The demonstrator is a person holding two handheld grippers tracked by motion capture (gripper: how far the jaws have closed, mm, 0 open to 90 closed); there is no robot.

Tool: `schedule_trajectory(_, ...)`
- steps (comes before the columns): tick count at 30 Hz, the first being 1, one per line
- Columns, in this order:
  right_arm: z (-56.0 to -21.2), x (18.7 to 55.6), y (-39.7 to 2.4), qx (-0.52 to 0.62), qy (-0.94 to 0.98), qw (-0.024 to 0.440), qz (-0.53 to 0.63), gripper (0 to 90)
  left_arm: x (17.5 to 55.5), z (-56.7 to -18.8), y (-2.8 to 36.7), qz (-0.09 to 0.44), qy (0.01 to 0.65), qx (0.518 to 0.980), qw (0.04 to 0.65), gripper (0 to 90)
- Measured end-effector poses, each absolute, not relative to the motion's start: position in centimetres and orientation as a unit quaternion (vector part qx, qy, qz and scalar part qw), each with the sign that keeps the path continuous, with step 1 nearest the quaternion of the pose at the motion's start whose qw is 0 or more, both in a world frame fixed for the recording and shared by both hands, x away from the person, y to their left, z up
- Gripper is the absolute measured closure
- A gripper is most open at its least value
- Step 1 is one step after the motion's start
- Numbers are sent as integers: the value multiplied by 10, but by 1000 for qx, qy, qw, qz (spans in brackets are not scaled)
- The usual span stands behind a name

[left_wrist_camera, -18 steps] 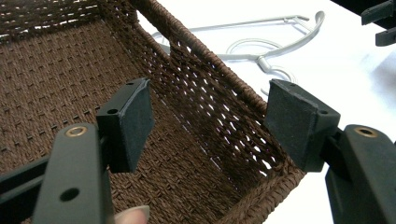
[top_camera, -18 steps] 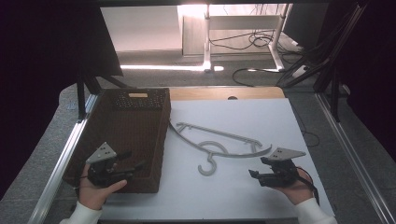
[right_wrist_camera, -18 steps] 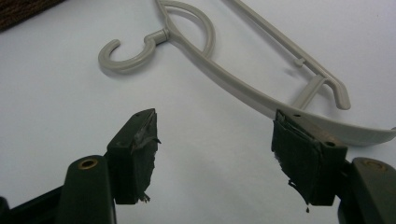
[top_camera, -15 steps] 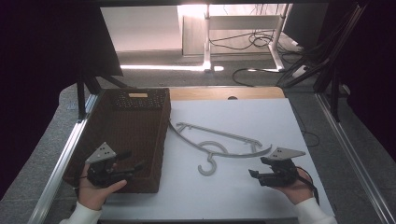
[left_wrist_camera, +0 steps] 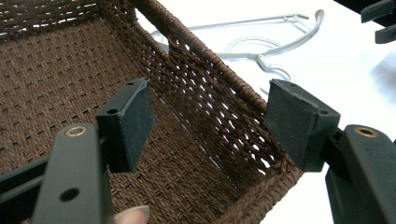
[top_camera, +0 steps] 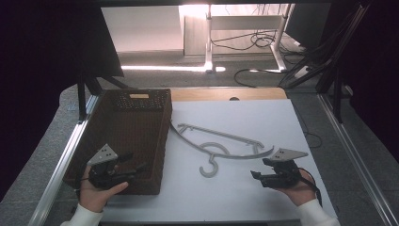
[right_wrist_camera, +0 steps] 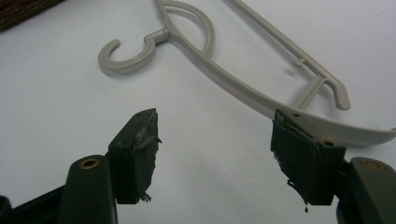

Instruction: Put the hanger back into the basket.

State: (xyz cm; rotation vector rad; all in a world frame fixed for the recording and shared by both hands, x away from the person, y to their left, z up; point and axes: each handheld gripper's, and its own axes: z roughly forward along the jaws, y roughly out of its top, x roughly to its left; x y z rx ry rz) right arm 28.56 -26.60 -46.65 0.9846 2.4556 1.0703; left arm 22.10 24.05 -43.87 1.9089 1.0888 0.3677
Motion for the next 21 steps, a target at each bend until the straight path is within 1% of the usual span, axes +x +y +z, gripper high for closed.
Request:
schedule_trajectory(12, -464, 287, -265, 341, 853, 139, 371, 334, 221, -438, 241, 149, 440, 768, 441, 316)
schedule_trajectory(21, -450, 299, -249, 328, 860, 144, 363, 352, 222, -435, 246, 153, 442, 761, 449, 316)
